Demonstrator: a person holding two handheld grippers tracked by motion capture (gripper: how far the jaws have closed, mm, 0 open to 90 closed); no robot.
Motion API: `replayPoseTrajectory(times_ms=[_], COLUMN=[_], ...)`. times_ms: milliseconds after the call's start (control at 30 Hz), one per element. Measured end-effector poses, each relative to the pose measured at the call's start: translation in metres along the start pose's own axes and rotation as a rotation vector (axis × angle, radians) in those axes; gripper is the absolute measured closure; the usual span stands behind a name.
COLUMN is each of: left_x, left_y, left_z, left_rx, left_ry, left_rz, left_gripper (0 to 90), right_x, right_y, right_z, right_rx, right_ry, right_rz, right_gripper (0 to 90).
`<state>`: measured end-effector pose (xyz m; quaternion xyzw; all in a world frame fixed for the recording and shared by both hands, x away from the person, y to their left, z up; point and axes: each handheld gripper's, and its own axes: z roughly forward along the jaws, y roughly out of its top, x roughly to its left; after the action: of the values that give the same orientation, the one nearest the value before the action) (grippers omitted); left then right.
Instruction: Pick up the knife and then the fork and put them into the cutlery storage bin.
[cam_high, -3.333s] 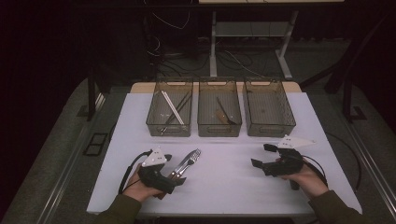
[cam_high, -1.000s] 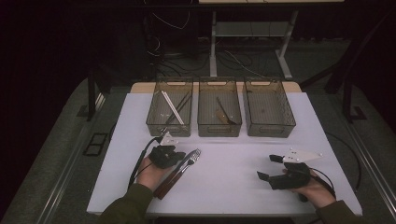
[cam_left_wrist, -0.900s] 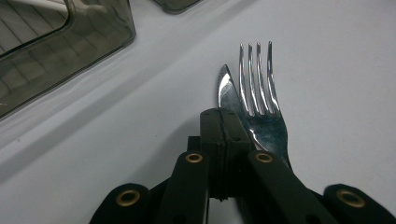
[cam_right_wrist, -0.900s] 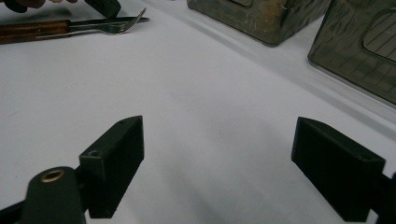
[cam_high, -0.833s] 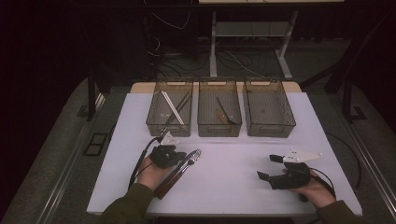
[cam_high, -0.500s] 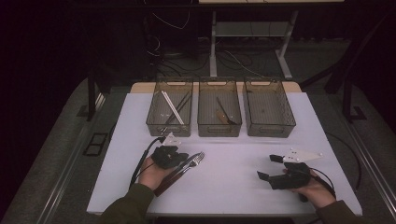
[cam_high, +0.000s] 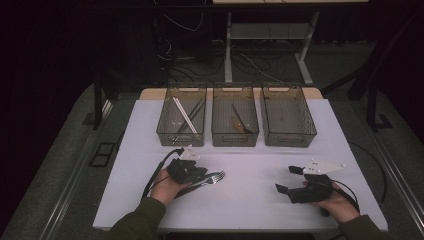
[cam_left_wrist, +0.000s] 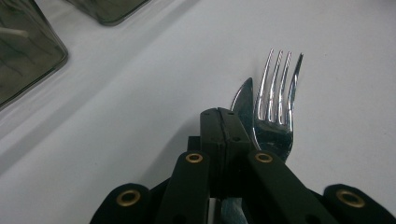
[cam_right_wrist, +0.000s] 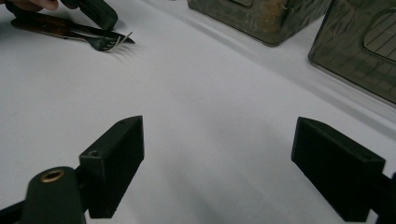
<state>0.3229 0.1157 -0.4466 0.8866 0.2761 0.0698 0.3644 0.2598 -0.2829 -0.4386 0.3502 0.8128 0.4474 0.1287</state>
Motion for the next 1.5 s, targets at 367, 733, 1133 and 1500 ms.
replayPoseTrajectory(times_ms=[367, 733, 1133, 1500], left_x=[0.003, 0.002, 0.004, 0.006], left_y=[-0.004, -0.032, -0.053, -0.053], left_z=[-0.027, -0.059, -0.066, -0.059], left_rx=[-0.091, -0.114, -0.104, -0.065], left_ry=[-0.03, -0.028, -0.052, -0.062], left_rz=[-0.021, -0.04, -0.054, -0.038], left_gripper=[75.7, 52.8, 65.5, 72.4], right_x=[0.0, 0.0, 0.001, 0.001], right_y=[0.0, 0.0, 0.0, 0.0], right_z=[-0.001, 0.0, 0.001, 0.001], right_rx=[-0.002, 0.0, 0.006, 0.005], right_ry=[0.004, 0.005, 0.003, 0.003], right_rz=[-0.001, -0.005, -0.011, -0.015], right_gripper=[17.0, 17.0, 17.0, 17.0])
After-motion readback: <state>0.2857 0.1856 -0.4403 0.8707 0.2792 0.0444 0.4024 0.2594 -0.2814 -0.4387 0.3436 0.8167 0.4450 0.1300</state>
